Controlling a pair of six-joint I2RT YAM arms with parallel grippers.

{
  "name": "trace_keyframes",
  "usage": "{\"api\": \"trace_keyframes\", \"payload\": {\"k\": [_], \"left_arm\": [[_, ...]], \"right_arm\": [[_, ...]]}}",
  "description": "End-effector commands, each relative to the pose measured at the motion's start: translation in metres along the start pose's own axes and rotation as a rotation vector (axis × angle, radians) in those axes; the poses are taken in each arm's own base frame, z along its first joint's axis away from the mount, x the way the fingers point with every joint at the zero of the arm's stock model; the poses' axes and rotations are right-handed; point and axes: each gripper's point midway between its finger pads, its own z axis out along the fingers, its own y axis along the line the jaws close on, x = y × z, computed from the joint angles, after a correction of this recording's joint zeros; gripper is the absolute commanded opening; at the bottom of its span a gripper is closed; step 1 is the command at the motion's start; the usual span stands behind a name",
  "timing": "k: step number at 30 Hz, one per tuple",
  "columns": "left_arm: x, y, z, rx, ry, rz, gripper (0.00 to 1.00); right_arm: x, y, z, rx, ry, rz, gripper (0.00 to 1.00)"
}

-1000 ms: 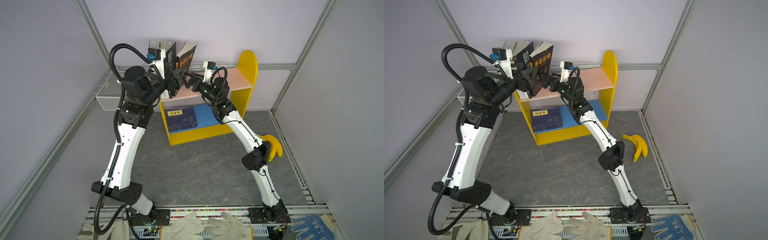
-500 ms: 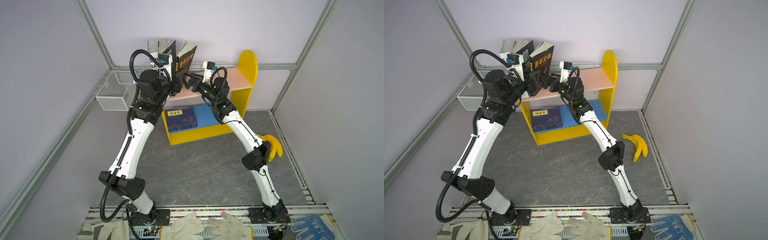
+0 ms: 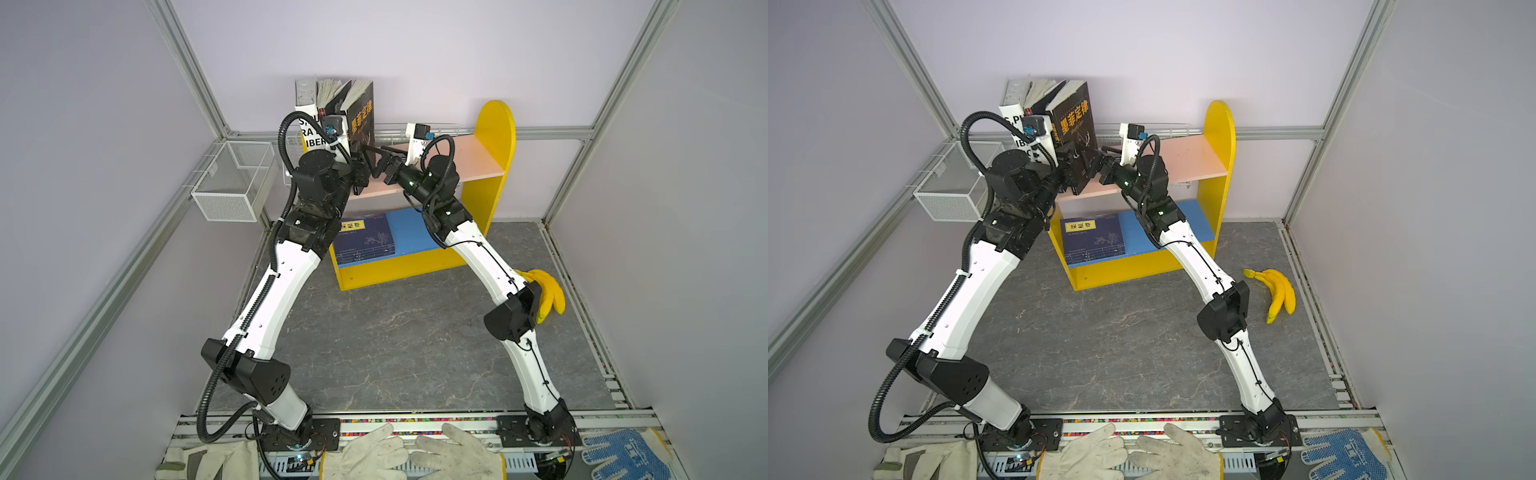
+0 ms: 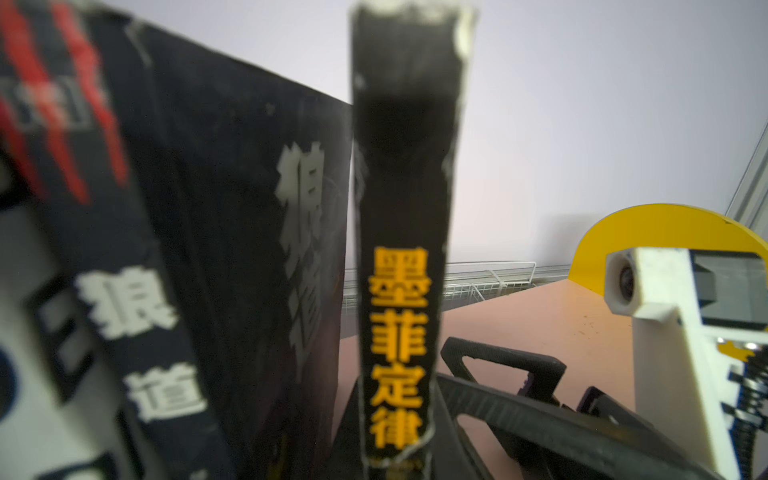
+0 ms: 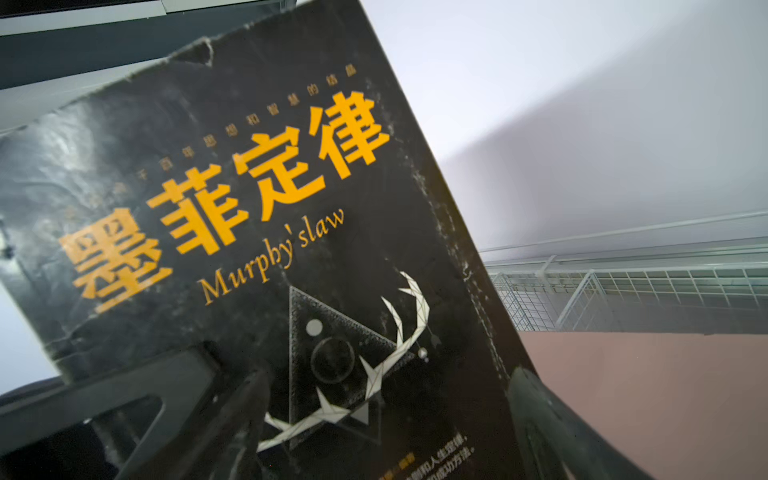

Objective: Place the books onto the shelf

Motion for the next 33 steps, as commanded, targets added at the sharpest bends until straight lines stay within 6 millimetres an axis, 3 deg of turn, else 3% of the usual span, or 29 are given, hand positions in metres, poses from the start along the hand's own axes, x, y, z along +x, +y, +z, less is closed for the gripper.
{"api": "trace_keyframes", "payload": {"k": [1, 9, 14, 21, 33], "left_arm": [[-0.032, 0.007, -0.020, -0.055, -0.089, -0.024, 0.00], [-0.018, 0.024, -0.020, -0.168, -0.099, -0.054, 0.00], [-0.024, 0.029, -0.017, -0.209, -0.116, -0.059, 0.00], [-0.019, 0.027, -0.006, -0.214, -0.105, -0.052, 0.02], [-0.014, 0.027, -0.004, -0.215, -0.106, -0.092, 0.04]], "right_arm": [[0.044, -0.026, 0.001, 0.066, 0.121, 0.054, 0.93], [0.081, -0.038, 0.002, 0.089, 0.196, 0.095, 0.90], [0.088, -0.038, 0.002, 0.096, 0.214, 0.098, 0.89], [0.098, -0.039, 0.002, 0.100, 0.237, 0.107, 0.88], [0.113, -0.045, 0.002, 0.127, 0.271, 0.123, 0.87]]}}
